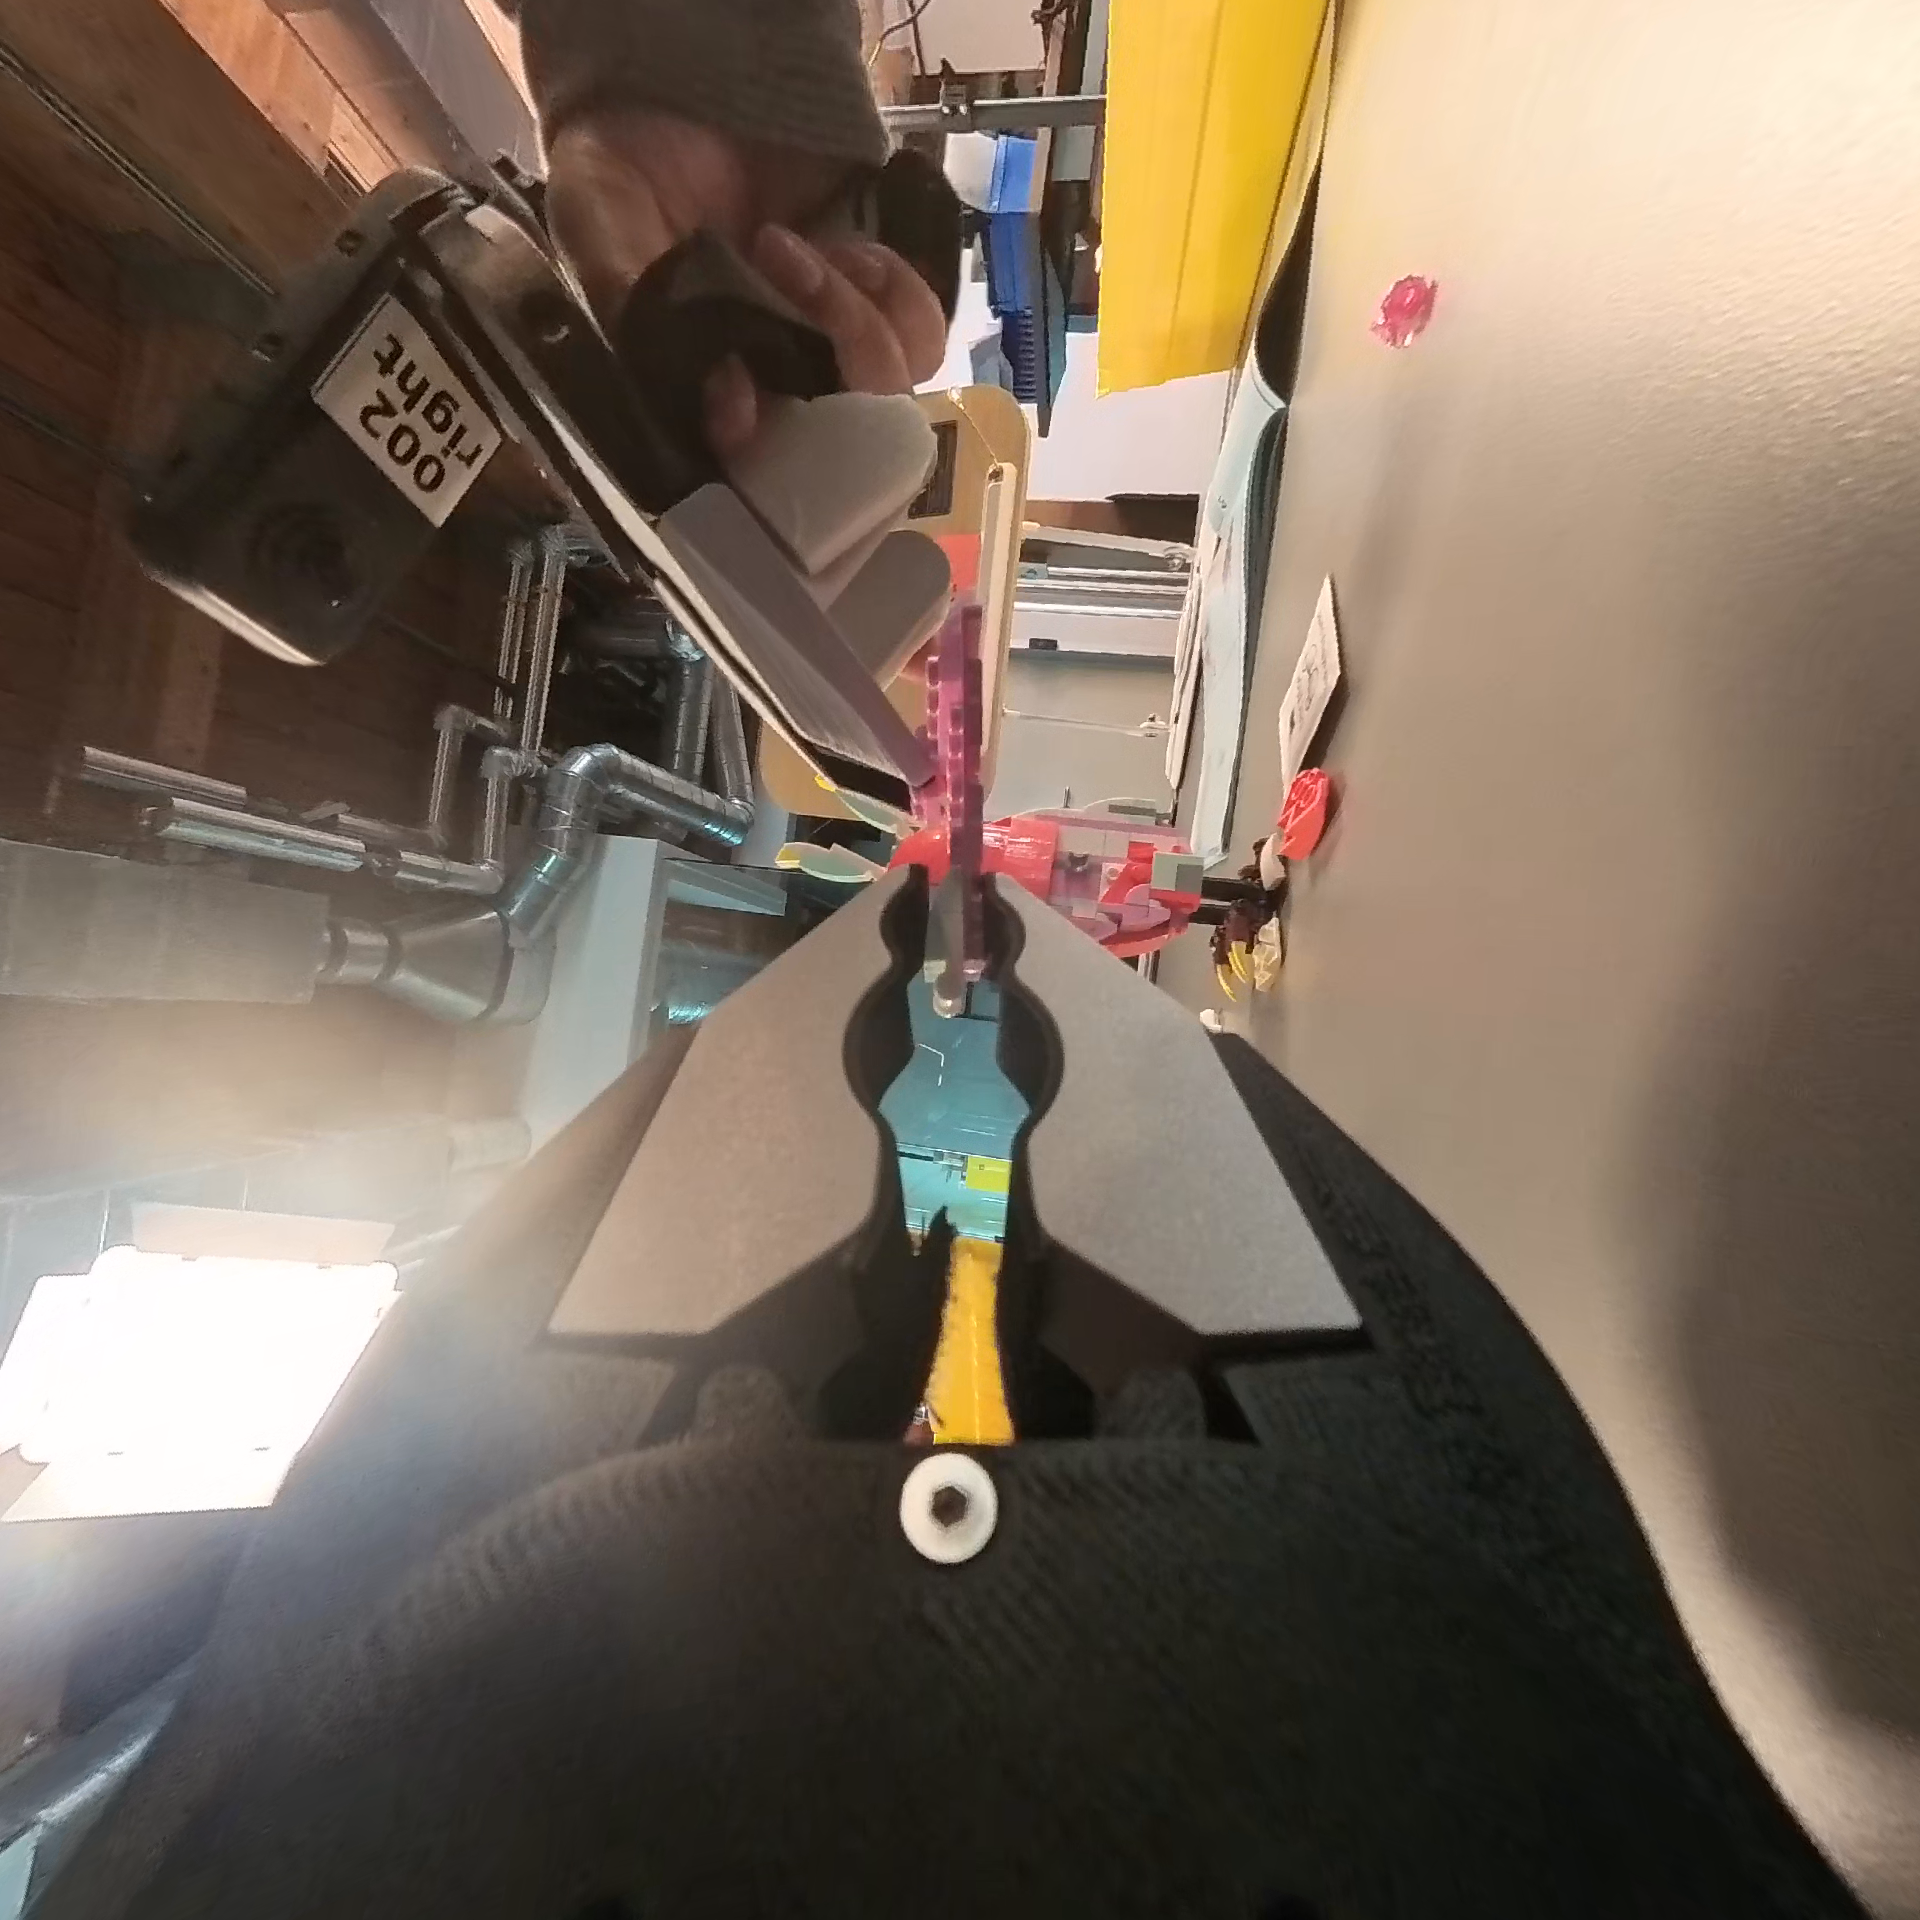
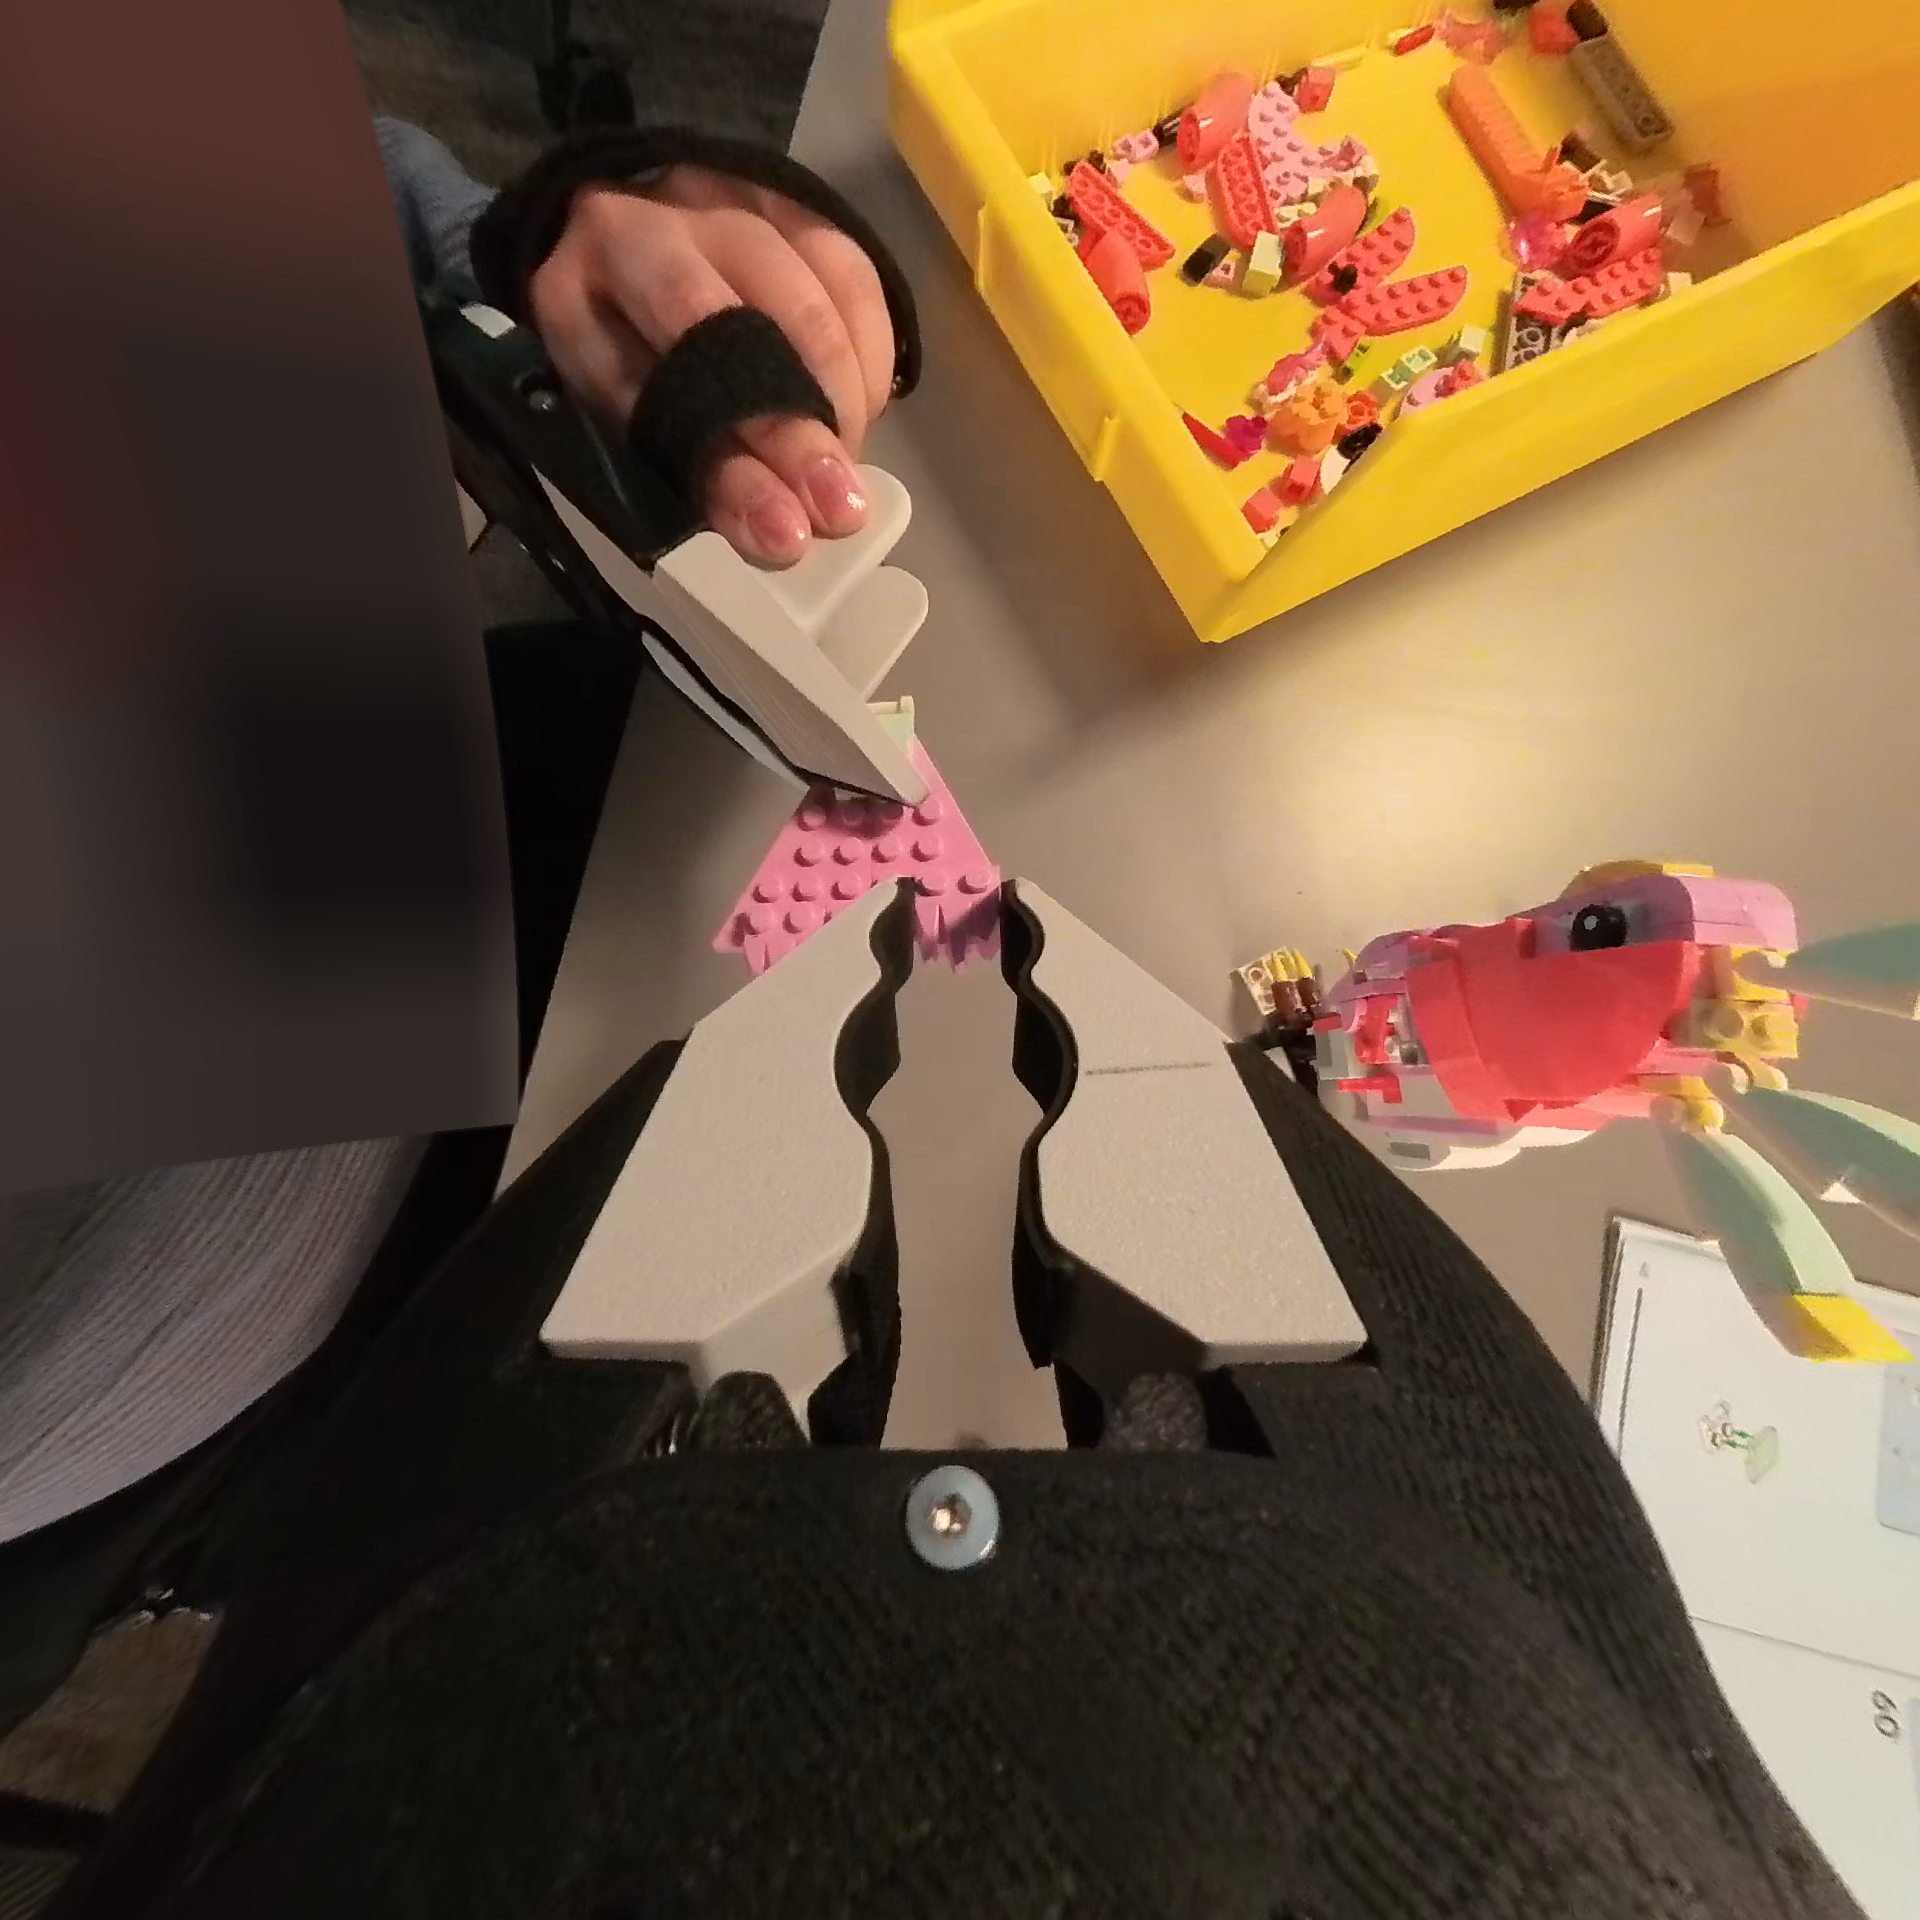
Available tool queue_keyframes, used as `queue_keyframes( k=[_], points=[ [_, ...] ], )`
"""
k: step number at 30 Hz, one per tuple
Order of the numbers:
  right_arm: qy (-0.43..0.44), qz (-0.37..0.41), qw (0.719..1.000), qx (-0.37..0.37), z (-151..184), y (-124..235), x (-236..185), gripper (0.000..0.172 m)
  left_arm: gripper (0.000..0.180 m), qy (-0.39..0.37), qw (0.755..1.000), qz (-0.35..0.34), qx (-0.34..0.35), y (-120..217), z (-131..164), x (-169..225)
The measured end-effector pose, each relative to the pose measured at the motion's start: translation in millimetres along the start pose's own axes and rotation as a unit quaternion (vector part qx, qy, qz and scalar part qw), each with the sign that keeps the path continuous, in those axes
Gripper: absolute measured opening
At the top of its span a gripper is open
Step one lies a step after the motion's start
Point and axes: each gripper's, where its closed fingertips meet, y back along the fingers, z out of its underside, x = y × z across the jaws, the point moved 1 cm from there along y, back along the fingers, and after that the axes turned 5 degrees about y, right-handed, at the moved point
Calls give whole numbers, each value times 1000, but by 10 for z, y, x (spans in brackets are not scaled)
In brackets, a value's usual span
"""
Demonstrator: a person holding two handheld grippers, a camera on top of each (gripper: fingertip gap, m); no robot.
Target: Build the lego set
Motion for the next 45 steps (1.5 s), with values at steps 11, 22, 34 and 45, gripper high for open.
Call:
queue_keyframes(
  k=[11,22,34,45],
  points=[
    [-13,-9,1000,-13,-10,-6,28,23,9,-1,1000,-4,-5,-5,14,-12],
    [190,43,981,-20,94,175,-114,73,8,15,1000,-1,-3,-1,16,-22],
    [369,182,911,-32,-64,520,-149,78,9,128,985,64,94,-7,-99,-487],
    [380,188,898,117,-1181,1323,-652,43,8,179,931,136,287,96,-675,-1708]
  ],
)
